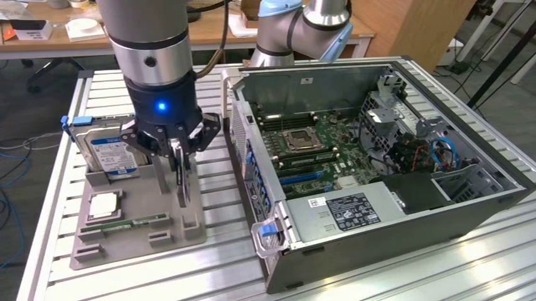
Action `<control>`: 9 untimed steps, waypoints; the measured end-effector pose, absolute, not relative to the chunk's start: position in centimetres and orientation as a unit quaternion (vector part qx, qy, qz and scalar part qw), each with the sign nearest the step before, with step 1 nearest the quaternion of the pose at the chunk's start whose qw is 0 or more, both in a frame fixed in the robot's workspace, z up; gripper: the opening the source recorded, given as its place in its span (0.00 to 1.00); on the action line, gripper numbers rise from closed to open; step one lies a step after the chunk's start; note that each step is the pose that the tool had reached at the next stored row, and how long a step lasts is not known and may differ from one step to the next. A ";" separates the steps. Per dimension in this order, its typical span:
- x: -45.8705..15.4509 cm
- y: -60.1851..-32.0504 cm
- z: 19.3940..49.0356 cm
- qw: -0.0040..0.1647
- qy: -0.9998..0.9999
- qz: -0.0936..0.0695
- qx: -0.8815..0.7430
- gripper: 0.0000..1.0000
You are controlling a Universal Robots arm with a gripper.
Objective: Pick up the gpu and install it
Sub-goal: 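Pick up the gpu and move the gpu toward the slot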
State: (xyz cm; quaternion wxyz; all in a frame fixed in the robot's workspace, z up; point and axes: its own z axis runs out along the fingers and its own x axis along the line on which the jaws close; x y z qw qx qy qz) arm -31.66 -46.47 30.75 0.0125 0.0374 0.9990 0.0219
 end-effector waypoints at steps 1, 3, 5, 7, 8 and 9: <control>-31.7 -46.5 30.9 0.012 0.999 0.022 0.037 0.26; -31.7 -46.5 31.1 0.013 0.999 0.022 0.037 0.26; -31.7 -46.5 31.3 0.012 0.999 0.022 0.037 0.26; -31.7 -46.5 31.5 0.013 0.999 0.022 0.037 0.26; -31.7 -46.5 31.6 0.012 0.999 0.022 0.037 0.26; -31.7 -46.5 31.7 0.012 0.999 0.022 0.037 0.26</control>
